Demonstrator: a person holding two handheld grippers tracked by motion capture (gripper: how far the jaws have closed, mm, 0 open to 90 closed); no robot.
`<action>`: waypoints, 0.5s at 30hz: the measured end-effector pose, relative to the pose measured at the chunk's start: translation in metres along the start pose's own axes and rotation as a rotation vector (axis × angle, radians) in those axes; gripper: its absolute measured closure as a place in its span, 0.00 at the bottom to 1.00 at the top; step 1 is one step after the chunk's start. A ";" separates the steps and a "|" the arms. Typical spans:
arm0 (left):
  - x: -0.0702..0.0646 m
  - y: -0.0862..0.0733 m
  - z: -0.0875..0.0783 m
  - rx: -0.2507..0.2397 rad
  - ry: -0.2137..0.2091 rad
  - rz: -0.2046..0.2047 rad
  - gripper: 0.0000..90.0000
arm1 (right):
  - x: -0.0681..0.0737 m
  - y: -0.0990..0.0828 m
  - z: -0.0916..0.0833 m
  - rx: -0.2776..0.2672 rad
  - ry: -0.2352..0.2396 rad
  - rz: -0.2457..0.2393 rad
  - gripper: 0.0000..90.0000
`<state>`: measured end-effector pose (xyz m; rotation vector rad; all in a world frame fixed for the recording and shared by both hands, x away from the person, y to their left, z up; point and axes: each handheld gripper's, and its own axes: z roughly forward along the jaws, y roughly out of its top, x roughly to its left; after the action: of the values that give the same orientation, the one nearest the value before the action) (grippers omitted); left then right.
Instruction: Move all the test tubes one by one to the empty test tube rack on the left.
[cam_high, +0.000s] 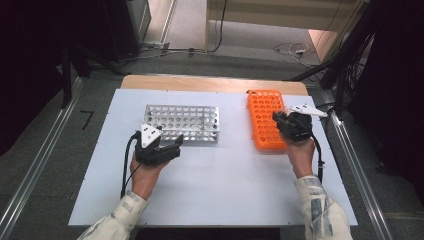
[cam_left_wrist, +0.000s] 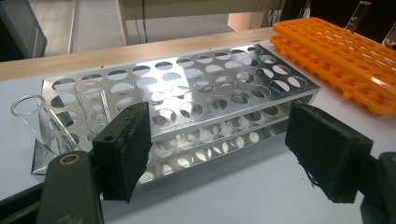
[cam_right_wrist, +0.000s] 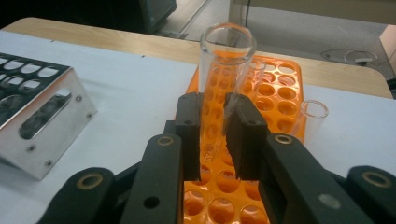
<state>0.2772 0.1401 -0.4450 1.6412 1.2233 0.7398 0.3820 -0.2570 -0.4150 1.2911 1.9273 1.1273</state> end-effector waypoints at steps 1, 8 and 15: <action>0.000 0.000 0.000 0.000 -0.001 0.001 0.25 | 0.002 0.001 -0.001 0.004 0.006 -0.006 0.82; -0.003 0.000 0.000 0.001 -0.007 0.005 0.25 | 0.018 0.004 -0.010 0.012 0.101 -0.022 0.82; -0.006 0.000 0.000 0.002 -0.017 0.008 0.24 | 0.047 0.003 -0.011 0.038 0.197 -0.089 0.82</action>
<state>0.2754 0.1348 -0.4450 1.6519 1.2056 0.7284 0.3567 -0.2167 -0.4072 1.1375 2.1363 1.2164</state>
